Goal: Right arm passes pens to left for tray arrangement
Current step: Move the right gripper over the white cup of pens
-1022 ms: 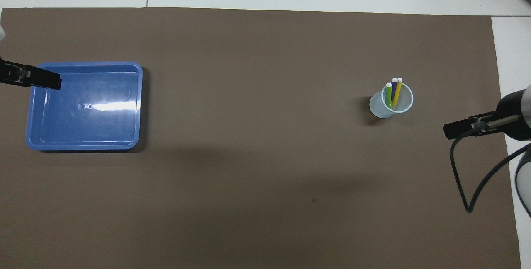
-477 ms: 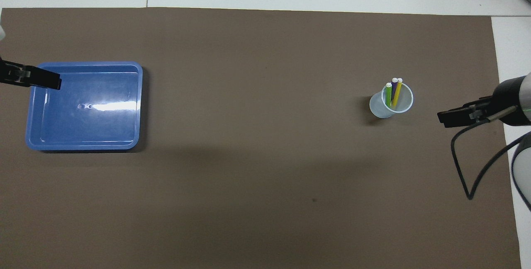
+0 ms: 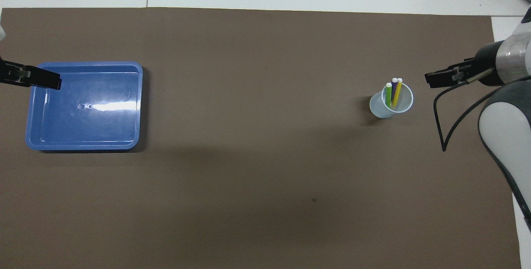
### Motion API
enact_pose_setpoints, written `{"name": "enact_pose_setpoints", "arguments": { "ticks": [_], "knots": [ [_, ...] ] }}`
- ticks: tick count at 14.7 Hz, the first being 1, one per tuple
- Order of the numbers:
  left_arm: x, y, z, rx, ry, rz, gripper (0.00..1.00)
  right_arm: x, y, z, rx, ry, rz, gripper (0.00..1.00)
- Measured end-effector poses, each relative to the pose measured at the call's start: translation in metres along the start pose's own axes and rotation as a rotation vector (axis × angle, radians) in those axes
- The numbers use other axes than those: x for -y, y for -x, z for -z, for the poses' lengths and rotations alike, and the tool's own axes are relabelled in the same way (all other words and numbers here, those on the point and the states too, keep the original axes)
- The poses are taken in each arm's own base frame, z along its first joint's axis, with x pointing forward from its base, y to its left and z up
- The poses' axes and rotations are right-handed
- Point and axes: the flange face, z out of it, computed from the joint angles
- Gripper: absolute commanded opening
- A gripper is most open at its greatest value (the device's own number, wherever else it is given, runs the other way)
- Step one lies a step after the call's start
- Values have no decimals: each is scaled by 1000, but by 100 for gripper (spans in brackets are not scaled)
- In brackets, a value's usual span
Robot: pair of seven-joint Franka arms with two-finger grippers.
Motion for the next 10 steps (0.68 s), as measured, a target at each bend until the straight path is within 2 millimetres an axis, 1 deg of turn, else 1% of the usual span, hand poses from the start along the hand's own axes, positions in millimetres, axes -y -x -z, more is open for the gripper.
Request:
{"name": "enact_pose_setpoints", "arguments": {
  "ticks": [1, 2, 6, 8, 10],
  "knots": [
    [0, 0, 0, 0, 0, 0, 100, -4, -7, -6, -4, 0, 2, 95],
    [0, 0, 0, 0, 0, 0, 100, -9, -16, -10, -8, 6, 18, 88],
    [0, 0, 0, 0, 0, 0, 100, -29, -56, -32, 26, 32, 66, 88],
    [0, 0, 0, 0, 0, 0, 100, -37, -69, -45, 24, 30, 64, 89],
    [0, 0, 0, 0, 0, 0, 100, -43, -77, -55, 21, 39, 74, 89]
  ]
}}
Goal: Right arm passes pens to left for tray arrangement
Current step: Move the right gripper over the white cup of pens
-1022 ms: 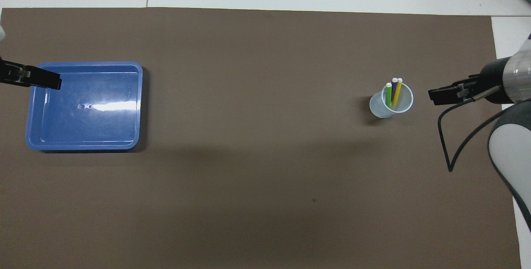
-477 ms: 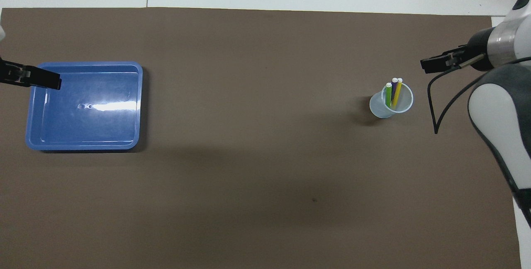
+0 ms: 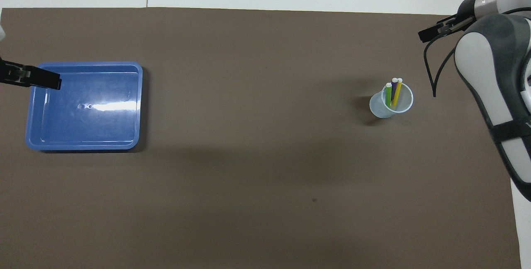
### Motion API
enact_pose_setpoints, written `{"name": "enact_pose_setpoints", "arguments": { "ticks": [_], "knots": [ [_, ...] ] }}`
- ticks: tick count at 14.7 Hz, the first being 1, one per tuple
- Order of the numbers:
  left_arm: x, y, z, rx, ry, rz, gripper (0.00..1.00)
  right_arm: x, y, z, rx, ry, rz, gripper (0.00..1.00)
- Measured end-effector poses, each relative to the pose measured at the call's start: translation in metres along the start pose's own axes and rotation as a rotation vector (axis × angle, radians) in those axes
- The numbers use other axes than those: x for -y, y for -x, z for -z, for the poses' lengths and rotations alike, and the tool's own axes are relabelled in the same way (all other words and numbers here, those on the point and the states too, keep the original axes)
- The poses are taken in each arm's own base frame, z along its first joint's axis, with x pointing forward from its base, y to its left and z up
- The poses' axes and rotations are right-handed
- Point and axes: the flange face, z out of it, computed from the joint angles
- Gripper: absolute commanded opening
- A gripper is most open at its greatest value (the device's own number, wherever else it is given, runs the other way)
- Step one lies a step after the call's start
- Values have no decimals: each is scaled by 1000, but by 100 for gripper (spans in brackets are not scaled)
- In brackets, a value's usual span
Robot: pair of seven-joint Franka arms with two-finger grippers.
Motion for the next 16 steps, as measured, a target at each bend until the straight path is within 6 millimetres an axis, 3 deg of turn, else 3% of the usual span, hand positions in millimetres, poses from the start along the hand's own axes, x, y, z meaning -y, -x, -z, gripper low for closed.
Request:
{"name": "enact_pose_setpoints", "arguments": {
  "ticks": [3, 8, 11, 16],
  "knots": [
    [0, 0, 0, 0, 0, 0, 100, -2, -8, 1, -4, 34, 37, 89],
    [0, 0, 0, 0, 0, 0, 100, 21, -14, -3, 28, -11, 79, 94],
    [0, 0, 0, 0, 0, 0, 100, 37, -16, -9, 47, -44, 264, 100],
    [0, 0, 0, 0, 0, 0, 100, 53, -15, -36, 74, -88, 635, 95]
  ]
}}
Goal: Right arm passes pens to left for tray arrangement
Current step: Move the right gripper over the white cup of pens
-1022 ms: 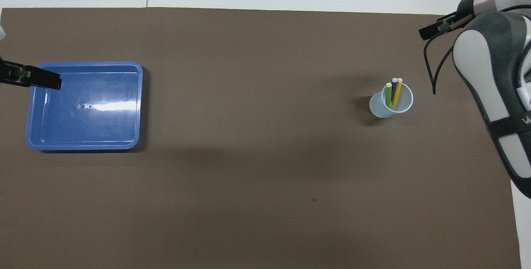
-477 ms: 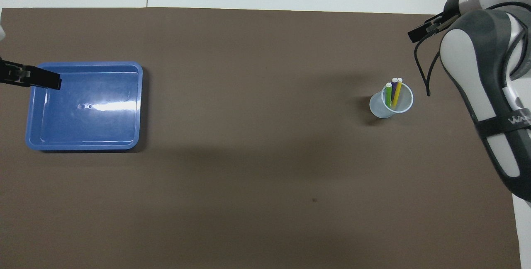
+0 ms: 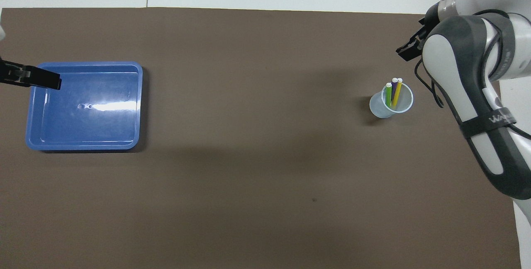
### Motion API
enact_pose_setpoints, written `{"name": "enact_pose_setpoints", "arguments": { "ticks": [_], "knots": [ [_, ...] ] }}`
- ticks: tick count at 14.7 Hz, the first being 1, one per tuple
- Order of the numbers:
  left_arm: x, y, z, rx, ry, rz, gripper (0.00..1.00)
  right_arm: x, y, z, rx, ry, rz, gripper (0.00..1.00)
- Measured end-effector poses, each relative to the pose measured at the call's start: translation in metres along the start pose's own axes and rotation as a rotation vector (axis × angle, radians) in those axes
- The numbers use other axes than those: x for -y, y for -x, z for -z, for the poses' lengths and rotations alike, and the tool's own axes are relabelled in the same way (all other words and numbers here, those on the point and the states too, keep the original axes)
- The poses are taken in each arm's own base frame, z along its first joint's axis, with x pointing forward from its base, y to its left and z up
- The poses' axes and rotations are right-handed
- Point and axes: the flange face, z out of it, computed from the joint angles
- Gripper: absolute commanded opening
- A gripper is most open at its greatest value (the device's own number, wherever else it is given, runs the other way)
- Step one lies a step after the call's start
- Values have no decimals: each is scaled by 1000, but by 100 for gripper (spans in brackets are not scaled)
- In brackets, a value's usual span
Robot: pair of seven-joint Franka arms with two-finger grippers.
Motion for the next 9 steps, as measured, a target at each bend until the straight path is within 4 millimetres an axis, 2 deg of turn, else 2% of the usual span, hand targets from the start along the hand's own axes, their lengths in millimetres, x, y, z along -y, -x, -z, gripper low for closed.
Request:
{"name": "enact_pose_setpoints", "arguments": {
  "ticks": [2, 4, 9],
  "knots": [
    [0, 0, 0, 0, 0, 0, 100, 5, -1, -13, 13, -22, 135, 91],
    [0, 0, 0, 0, 0, 0, 100, 10, 2, -24, 25, -45, 230, 83],
    [0, 0, 0, 0, 0, 0, 100, 36, 10, -44, 61, -111, 376, 80]
  ]
}}
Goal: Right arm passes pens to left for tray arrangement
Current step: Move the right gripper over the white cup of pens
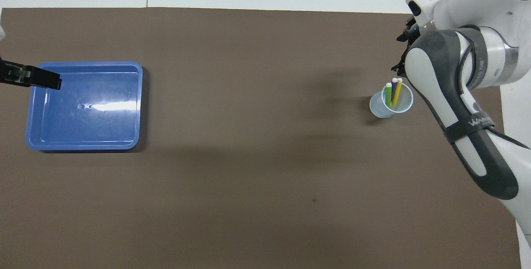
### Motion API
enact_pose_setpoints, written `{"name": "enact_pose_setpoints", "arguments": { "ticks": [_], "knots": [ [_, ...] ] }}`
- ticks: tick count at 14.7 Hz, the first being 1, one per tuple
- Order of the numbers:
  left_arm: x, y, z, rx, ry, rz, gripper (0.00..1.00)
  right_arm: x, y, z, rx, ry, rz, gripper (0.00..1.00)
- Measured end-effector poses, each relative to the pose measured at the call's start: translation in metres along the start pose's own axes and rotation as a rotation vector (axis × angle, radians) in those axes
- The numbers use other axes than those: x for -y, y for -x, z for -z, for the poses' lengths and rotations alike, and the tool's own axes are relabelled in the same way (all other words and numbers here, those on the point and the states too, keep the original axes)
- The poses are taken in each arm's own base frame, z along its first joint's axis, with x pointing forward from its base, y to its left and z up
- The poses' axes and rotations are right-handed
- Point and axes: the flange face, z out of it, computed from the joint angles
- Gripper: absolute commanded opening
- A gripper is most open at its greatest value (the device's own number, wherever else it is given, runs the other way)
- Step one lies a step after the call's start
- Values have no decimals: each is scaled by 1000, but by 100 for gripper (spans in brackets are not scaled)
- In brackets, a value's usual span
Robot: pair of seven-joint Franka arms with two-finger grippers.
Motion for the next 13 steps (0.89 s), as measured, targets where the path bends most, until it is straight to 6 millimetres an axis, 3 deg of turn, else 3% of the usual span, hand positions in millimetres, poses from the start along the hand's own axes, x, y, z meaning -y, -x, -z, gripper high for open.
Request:
{"name": "enact_pose_setpoints", "arguments": {
  "ticks": [5, 13],
  "knots": [
    [0, 0, 0, 0, 0, 0, 100, 15, 4, -10, 13, -32, 98, 68],
    [0, 0, 0, 0, 0, 0, 100, 19, 7, -24, 43, 13, 244, 51]
  ]
}}
